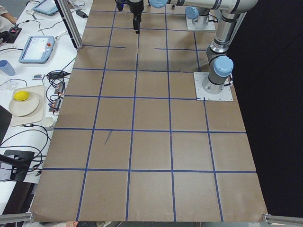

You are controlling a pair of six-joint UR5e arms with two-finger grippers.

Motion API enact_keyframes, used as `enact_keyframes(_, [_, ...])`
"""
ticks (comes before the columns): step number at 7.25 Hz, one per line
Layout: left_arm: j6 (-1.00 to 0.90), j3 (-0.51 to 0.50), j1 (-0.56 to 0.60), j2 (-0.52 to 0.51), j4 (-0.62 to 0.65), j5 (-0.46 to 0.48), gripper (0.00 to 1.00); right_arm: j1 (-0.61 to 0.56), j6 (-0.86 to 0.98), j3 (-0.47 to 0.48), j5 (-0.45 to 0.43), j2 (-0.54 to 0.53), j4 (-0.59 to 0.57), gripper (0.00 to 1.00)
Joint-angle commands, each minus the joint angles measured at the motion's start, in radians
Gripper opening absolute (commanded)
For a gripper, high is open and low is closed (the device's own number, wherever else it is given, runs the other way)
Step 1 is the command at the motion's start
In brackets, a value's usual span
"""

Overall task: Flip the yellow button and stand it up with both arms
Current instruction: 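Open the right gripper and lift it away from the standing button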

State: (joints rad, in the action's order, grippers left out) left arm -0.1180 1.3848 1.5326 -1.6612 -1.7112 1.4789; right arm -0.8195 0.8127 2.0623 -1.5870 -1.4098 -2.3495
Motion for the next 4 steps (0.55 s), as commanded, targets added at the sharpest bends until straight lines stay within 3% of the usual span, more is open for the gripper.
enact_keyframes(1, [0.000,0.000,-0.002,0.000,-0.001,0.000,0.99,-0.010,-0.111,-0.016,0.004,-0.177,0.228,0.99])
enact_keyframes(2, [0.000,0.002,0.000,0.000,0.001,0.000,0.99,-0.050,-0.242,-0.040,0.018,-0.258,0.377,0.99])
enact_keyframes(4, [0.000,0.002,-0.002,0.000,-0.001,0.000,0.99,-0.221,-0.460,-0.098,0.028,-0.365,0.554,1.00])
